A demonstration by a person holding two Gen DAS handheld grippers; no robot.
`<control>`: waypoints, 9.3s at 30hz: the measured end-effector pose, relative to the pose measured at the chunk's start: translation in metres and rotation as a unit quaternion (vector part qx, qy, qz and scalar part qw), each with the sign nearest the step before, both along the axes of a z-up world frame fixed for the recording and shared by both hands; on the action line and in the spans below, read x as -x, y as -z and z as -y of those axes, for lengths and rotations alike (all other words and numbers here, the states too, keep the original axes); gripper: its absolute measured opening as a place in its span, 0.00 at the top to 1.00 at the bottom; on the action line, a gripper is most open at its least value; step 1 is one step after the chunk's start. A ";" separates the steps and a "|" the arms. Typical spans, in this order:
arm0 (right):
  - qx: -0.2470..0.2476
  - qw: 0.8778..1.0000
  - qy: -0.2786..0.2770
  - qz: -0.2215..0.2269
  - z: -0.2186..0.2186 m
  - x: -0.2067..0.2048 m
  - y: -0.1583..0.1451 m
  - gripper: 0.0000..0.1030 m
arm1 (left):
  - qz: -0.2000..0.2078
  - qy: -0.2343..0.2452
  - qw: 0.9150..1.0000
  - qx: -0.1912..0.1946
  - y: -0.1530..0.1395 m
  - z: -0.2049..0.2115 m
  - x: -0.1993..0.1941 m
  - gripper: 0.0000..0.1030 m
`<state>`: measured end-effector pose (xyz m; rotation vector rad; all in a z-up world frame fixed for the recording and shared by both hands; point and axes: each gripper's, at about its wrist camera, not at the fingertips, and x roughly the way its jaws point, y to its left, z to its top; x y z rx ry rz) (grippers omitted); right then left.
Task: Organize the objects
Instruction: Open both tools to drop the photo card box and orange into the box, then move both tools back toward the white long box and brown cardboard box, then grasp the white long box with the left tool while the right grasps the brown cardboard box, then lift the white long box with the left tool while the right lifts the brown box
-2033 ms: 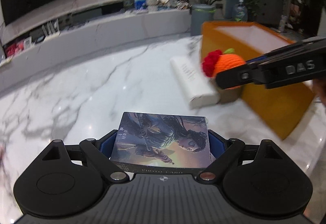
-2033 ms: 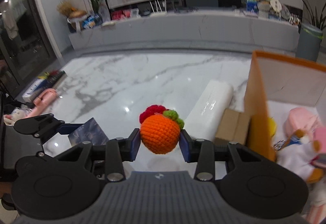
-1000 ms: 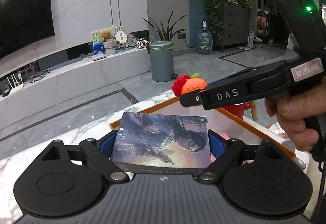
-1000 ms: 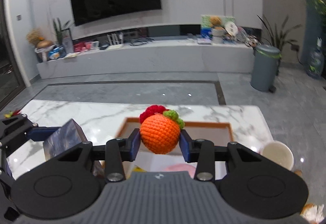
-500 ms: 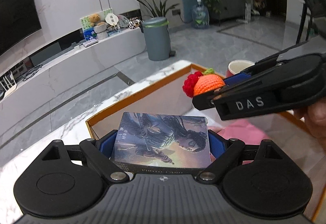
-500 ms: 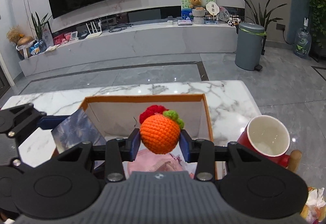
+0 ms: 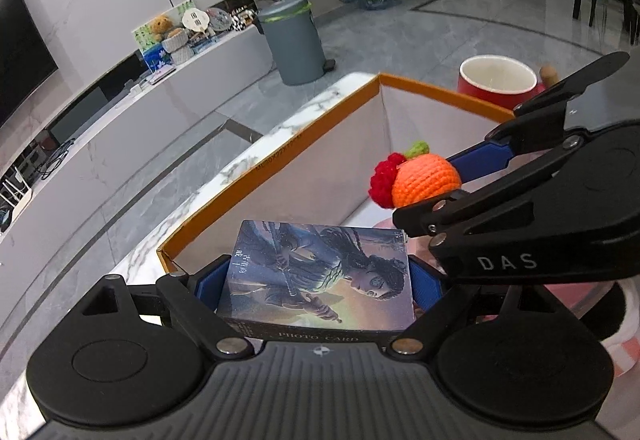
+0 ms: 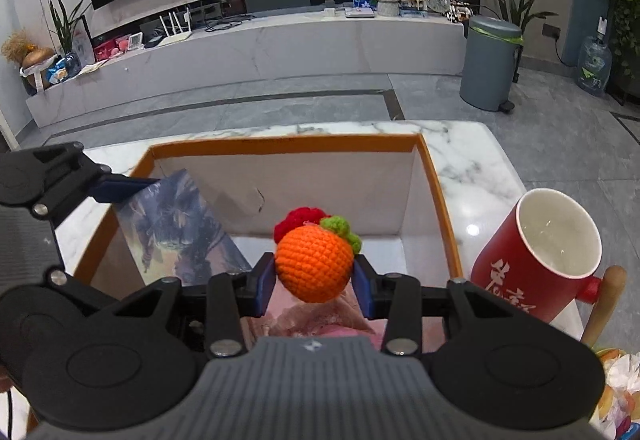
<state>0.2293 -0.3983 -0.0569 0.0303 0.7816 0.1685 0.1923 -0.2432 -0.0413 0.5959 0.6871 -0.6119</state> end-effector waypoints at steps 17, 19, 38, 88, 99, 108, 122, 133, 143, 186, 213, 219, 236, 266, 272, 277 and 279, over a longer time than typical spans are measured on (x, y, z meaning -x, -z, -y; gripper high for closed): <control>-0.025 1.000 -0.001 -0.013 0.001 -0.006 0.006 0.50 | -0.048 -0.024 0.998 -0.041 0.002 0.005 -0.022 0.00; -0.030 0.999 -0.001 -0.011 0.002 -0.008 0.004 0.47 | -0.047 -0.024 0.998 -0.043 0.001 0.005 -0.020 0.00; -0.056 0.997 0.017 0.046 0.014 0.006 -0.027 0.27 | 0.007 -0.025 1.000 -0.007 -0.021 0.004 -0.011 0.00; 0.014 0.988 -0.135 0.077 -0.107 0.059 -0.037 0.23 | -0.015 -0.189 0.979 0.073 -0.025 -0.210 0.045 0.00; 0.045 0.984 -0.162 0.065 -0.145 0.078 -0.026 0.23 | -0.041 -0.157 0.980 0.111 -0.004 -0.202 0.040 0.00; 0.030 0.990 -0.124 0.059 -0.120 0.060 -0.023 0.22 | -0.062 -0.118 0.988 0.074 0.032 -0.162 0.025 0.00; 0.013 0.991 -0.120 0.054 -0.111 0.054 -0.018 0.20 | -0.114 -0.125 0.977 0.132 0.041 -0.166 0.012 0.31; 0.022 0.990 -0.132 0.052 -0.119 0.058 -0.017 0.19 | -0.122 -0.148 0.972 0.133 0.036 -0.202 0.031 0.32; 0.121 0.956 -0.266 0.024 -0.162 0.051 -0.012 0.12 | -0.153 -0.204 0.962 0.099 0.027 -0.281 0.059 0.31; 0.432 0.773 -0.434 -0.166 -0.285 -0.007 0.040 0.24 | -0.172 -0.226 0.942 0.176 0.034 -0.331 0.056 0.28; 0.335 0.838 -0.388 -0.187 -0.344 -0.018 0.039 0.30 | -0.143 -0.211 0.958 0.132 0.037 -0.317 0.062 0.22; 0.329 0.844 -0.381 -0.186 -0.346 -0.019 0.040 0.30 | -0.140 -0.211 0.962 0.106 0.034 -0.310 0.059 0.21; 0.064 0.947 -0.107 -0.295 -0.279 -0.053 0.055 0.36 | -0.112 -0.240 0.961 0.078 0.042 -0.286 0.017 0.07; 0.071 0.955 -0.120 -0.262 -0.279 -0.045 0.041 0.52 | -0.115 -0.274 0.949 0.102 0.023 -0.282 0.014 0.32; 0.077 0.954 -0.136 -0.254 -0.280 -0.038 0.034 0.53 | -0.113 -0.270 0.951 0.100 0.015 -0.283 0.017 0.33; 0.078 0.955 -0.141 -0.248 -0.274 -0.034 0.024 0.53 | -0.112 -0.270 0.951 0.099 0.009 -0.285 0.017 0.33; 0.075 0.957 -0.138 -0.244 -0.271 -0.033 0.019 0.53 | -0.111 -0.270 0.951 0.100 0.004 -0.284 0.019 0.33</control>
